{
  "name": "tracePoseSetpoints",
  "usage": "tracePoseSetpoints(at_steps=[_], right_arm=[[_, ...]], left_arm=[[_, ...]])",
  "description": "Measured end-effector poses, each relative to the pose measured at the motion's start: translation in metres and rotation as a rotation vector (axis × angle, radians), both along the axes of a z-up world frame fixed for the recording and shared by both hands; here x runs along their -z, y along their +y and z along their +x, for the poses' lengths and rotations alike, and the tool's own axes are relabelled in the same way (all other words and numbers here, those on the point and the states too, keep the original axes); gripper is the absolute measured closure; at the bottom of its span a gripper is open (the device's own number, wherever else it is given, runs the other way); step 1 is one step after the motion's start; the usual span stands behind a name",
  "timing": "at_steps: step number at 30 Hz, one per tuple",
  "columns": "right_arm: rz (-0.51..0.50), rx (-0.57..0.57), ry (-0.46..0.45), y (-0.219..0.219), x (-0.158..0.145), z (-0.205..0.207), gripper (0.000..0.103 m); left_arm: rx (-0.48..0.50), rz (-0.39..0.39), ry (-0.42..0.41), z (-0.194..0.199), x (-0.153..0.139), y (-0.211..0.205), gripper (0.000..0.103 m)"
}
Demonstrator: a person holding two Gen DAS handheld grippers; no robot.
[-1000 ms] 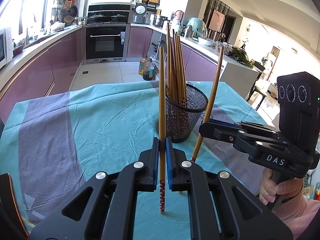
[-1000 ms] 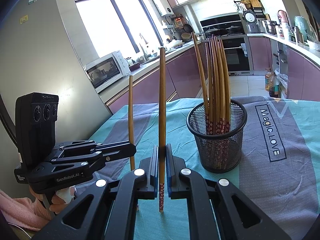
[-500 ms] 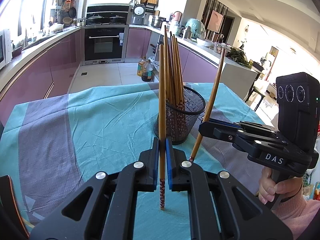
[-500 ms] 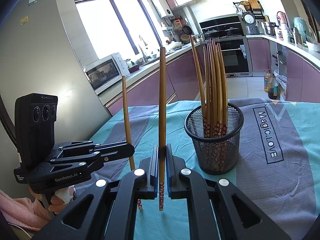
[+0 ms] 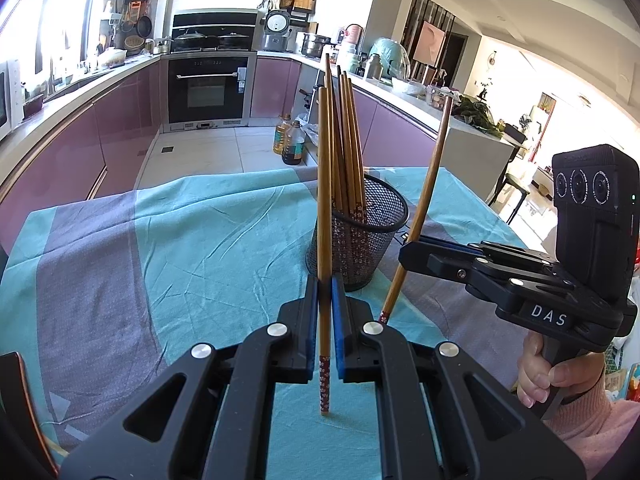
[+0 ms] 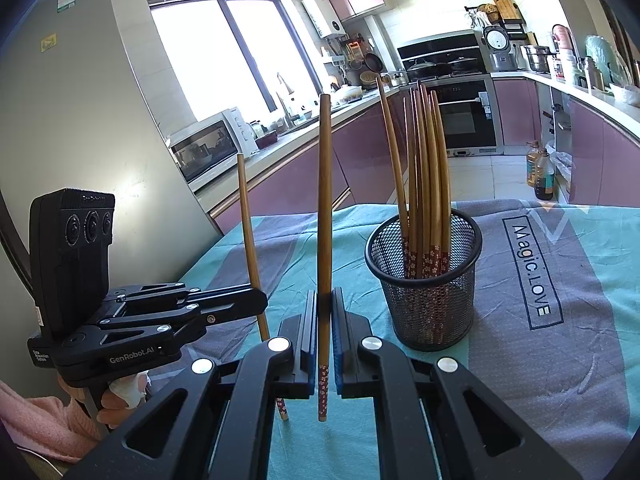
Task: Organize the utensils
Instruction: 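Carry the right tool's chopstick over the mesh cup while the left tool follows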
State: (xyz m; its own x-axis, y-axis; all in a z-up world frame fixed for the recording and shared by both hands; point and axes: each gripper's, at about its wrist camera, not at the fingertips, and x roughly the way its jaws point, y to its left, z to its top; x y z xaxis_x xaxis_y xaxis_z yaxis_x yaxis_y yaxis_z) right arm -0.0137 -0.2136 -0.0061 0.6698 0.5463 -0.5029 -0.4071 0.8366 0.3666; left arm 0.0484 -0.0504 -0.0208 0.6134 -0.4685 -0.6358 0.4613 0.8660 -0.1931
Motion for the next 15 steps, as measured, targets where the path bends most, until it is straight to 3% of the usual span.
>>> tracePoseSetpoints(at_steps=[15], right_arm=[[0.002,0.017,-0.009,-0.0044,-0.0024,-0.0010,0.097]], left_arm=[[0.008,0.003,-0.010,0.0004,-0.0042,-0.0027,0.096]])
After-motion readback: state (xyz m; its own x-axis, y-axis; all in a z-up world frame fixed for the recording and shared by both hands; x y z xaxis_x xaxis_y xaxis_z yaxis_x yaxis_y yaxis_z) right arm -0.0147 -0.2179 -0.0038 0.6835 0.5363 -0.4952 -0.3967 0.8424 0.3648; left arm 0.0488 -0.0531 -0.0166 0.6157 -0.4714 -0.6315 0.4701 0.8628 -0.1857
